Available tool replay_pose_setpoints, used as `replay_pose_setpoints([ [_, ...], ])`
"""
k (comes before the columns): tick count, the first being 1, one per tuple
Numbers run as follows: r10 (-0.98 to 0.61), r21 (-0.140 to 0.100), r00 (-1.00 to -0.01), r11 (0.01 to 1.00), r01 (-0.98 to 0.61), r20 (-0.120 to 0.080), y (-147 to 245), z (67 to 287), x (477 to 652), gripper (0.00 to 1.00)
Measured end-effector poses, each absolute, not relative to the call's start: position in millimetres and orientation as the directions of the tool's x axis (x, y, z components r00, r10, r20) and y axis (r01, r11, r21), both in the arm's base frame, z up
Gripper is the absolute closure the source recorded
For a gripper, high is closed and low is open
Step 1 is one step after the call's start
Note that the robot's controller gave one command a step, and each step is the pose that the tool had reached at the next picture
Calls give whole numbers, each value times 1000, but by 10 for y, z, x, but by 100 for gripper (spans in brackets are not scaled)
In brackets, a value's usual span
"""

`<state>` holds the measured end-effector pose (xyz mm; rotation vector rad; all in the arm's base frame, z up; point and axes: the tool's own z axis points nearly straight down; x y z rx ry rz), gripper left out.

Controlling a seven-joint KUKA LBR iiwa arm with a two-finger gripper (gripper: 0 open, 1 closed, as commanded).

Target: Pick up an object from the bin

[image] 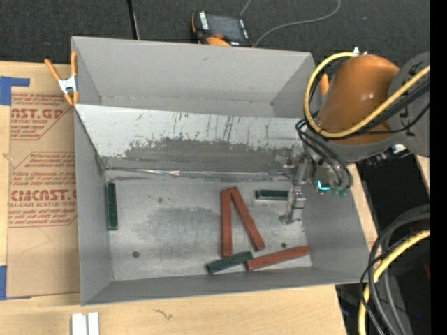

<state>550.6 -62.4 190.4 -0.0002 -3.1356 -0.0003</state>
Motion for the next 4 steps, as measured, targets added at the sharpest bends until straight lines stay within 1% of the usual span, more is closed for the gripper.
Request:
replay_pose_setpoints([
  [1,14,-1,-1000,1000,14,2,-1400,648,5931,0],
  [4,14,-1,-1000,1000,14,-2,-1381,643,5944,0],
])
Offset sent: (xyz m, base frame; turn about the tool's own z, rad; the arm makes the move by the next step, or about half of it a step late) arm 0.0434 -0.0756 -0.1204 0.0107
